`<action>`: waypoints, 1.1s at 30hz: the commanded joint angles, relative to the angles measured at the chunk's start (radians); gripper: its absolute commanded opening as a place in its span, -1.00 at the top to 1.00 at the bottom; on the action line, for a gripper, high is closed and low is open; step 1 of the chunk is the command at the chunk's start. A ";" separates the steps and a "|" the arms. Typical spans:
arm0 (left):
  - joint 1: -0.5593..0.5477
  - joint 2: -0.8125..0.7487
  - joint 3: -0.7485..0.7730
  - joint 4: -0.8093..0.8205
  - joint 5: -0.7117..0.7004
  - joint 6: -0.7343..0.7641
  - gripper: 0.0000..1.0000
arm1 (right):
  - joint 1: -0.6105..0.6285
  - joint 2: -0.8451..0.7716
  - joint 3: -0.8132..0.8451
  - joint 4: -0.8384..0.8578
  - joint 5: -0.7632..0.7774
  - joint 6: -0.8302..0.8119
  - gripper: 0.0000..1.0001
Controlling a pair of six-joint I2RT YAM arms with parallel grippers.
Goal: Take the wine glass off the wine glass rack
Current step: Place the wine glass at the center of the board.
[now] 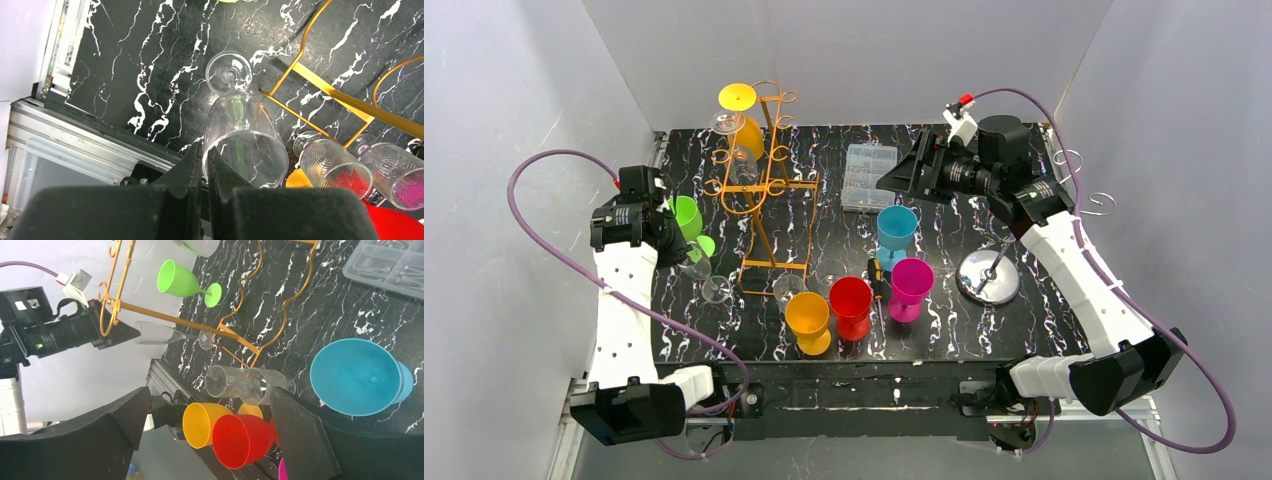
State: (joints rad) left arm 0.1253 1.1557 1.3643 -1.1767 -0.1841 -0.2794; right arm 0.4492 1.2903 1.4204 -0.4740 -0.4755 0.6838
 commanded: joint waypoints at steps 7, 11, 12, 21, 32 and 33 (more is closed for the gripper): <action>0.027 0.004 -0.043 0.044 0.014 0.007 1.00 | 0.002 -0.003 0.076 -0.021 -0.018 -0.045 -0.97; 0.028 0.008 -0.060 0.049 -0.010 0.006 1.00 | 0.002 -0.008 0.074 -0.022 -0.017 -0.045 -0.97; 0.029 0.008 -0.064 0.051 -0.011 0.003 1.00 | 0.002 -0.009 0.074 -0.024 -0.016 -0.045 -0.97; 0.028 0.009 -0.039 0.051 -0.023 0.012 0.49 | 0.002 -0.008 0.079 -0.031 -0.017 -0.045 -0.97; 0.029 -0.040 0.094 -0.017 -0.079 0.023 -0.24 | 0.002 0.001 0.094 -0.034 -0.028 -0.040 -0.97; 0.029 -0.042 0.111 -0.023 -0.083 0.023 -0.26 | 0.002 0.003 0.095 -0.035 -0.026 -0.043 -0.97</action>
State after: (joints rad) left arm 0.1486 1.1587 1.3769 -1.1477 -0.2253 -0.2611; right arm 0.4492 1.2911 1.4574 -0.5270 -0.4797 0.6540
